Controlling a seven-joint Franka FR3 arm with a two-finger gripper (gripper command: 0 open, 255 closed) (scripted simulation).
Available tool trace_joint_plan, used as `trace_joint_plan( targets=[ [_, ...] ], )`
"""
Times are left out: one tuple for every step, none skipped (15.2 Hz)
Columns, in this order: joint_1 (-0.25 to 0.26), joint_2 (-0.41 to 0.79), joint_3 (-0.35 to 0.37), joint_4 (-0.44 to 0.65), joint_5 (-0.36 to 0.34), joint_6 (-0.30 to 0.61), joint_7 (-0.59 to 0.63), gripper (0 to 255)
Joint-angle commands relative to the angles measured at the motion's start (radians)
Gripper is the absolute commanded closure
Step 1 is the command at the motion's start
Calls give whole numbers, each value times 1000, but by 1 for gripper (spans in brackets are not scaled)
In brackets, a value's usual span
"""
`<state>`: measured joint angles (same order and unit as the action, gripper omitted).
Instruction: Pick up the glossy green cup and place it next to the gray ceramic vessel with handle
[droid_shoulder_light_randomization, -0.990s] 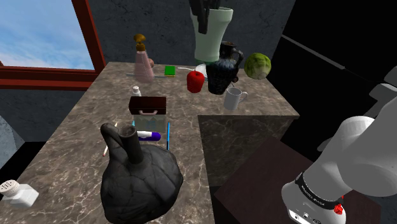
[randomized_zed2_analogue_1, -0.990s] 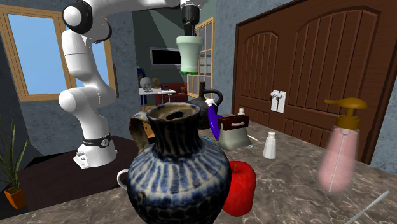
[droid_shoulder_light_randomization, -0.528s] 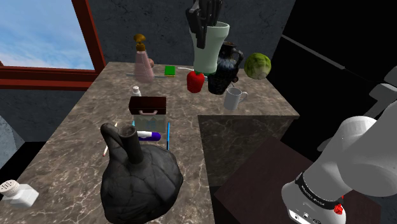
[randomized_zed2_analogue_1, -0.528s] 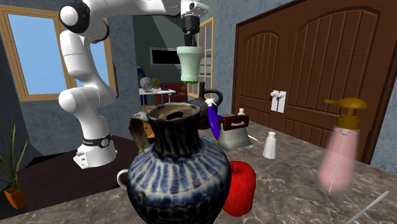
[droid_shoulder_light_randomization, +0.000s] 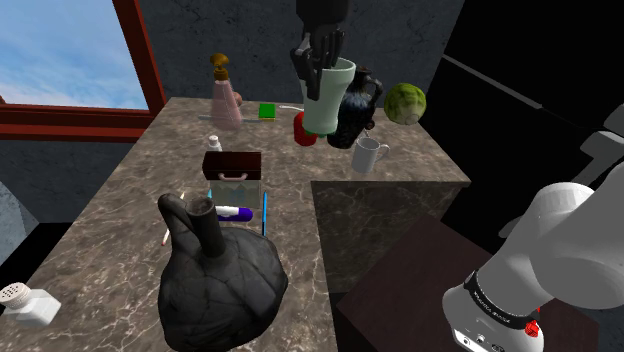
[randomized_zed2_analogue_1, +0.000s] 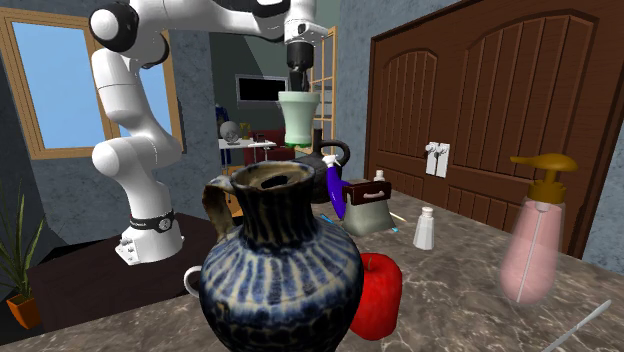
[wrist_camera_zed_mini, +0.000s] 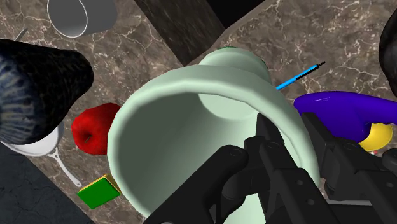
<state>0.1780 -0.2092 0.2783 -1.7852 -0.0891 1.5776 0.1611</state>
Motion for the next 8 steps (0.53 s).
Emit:
trace_joint_plan(
  targets=[
    [0, -10, -1, -38, 2, 29, 1, 255],
    [1, -13, -2, -54, 3, 43, 2, 255],
    [1, -15, -2, -70, 3, 57, 3, 255],
    [1, -17, -2, -86, 4, 70, 4, 255],
    [1, -20, -2, -102, 4, 84, 5, 255],
    [2, -21, -2, -117, 5, 97, 7, 255],
    [2, -23, -2, -132, 5, 111, 8, 255],
    [2, -24, -2, -147, 5, 124, 9, 255]
  ],
)
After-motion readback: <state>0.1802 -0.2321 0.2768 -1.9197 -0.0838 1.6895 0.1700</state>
